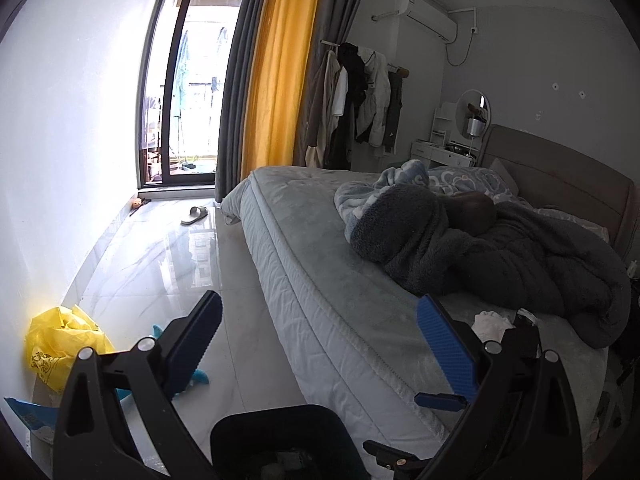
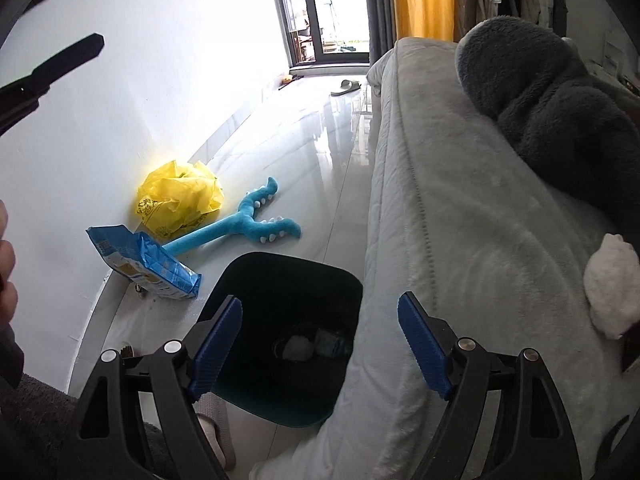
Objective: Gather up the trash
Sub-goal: 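Move both tools back over the remaining items on the bed, then grasp the white tissue ball with the left tool while the right tool grasps the black mask packet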
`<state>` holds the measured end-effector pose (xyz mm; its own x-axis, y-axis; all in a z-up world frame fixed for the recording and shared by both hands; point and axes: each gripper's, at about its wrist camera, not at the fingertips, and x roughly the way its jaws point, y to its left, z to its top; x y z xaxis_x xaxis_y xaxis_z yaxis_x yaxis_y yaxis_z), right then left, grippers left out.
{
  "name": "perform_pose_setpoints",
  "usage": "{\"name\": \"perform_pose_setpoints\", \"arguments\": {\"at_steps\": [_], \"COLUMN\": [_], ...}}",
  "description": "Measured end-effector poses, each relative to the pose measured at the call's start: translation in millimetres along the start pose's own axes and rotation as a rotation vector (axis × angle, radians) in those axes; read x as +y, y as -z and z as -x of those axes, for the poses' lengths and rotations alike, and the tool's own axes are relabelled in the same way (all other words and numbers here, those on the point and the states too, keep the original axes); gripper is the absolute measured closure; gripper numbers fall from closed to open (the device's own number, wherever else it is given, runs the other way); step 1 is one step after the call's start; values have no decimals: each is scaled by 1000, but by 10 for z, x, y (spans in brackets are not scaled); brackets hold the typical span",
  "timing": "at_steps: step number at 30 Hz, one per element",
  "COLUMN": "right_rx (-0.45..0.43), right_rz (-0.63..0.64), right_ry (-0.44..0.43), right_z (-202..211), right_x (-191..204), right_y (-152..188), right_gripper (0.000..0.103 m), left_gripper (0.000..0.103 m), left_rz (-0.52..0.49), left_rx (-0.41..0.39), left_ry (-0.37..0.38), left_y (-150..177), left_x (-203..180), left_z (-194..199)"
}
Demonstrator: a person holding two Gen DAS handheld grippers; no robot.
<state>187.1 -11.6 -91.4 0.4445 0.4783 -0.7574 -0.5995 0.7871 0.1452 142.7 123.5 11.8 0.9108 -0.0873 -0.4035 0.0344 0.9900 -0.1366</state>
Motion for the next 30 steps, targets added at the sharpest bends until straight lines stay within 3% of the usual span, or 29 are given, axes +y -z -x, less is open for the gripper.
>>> {"name": "perform_pose_setpoints", "arguments": {"at_steps": [12,21,30], "right_rx": [-119,-177,-145], "right_rz": [-45,-152,-218], "right_ry": [120,215,260], "right_z": [675,1035,1005], "right_x": [-799,-1542,-2002], "right_y": [10,20,47], "right_gripper": [19,18,19], "left_gripper": [4,4,4], "left_rz": [-35,-43,-38], "left_rx": [46,81,125], "left_ry": [56,139,199], "left_y": [43,70,115], "left_x": [-489,-799,-1025], "left_z": [-355,-652,-969]}}
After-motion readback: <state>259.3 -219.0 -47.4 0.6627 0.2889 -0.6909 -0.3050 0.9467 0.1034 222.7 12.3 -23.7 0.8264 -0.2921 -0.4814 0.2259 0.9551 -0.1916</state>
